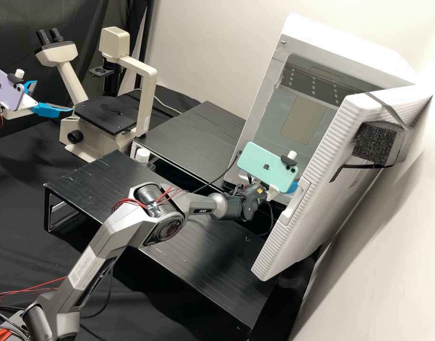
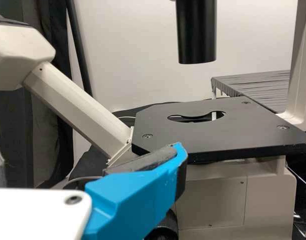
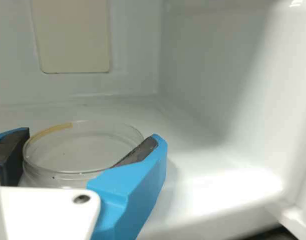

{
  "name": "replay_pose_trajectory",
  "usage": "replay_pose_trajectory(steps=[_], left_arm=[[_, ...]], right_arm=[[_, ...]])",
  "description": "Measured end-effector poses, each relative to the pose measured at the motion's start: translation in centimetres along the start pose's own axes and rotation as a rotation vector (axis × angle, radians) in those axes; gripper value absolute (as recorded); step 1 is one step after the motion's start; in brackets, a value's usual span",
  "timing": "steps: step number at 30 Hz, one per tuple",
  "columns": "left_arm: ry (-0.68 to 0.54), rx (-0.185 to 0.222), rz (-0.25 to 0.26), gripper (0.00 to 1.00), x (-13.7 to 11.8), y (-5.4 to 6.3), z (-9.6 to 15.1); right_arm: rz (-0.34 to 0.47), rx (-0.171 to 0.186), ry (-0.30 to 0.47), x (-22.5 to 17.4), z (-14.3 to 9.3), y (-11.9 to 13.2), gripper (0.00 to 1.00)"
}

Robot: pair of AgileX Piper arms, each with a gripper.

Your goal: Take out the petri dish and place it under the microscope.

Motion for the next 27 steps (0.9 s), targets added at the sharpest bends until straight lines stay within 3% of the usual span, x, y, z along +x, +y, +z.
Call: replay_pose_trajectory(steps=[4,10,12,16,19,27], left_arm=[[0.0,0.0,0.0,1.0,0.0,0.0,0.0],[0.0,0.0,0.0,1.0,0.0,0.0,0.0],[0.0,0.0,0.0,1.0,0.0,0.0,0.0],[0.0,0.0,0.0,1.0,0.0,0.0,0.0],[0.0,0.0,0.0,1.0,0.0,0.0,0.0],[0.0,0.0,0.0,1.0,0.0,0.0,0.0]], right_arm=[[0.013,0.024,0.008,-1.5,0.4,0.5,0.0],[0.044,0.095,0.059,-4.2,0.0,0.2,0.0],[0.055,0.097,0.071,-5.8,-0.1,-0.4,0.0],[0.077,0.058,0.125,-8.7,-0.8,-1.1,0.0],[0.085,0.055,0.164,-11.0,-0.9,-2.2,0.0],[0.086,0.099,0.27,-17.0,-1.1,-5.1,0.0]])
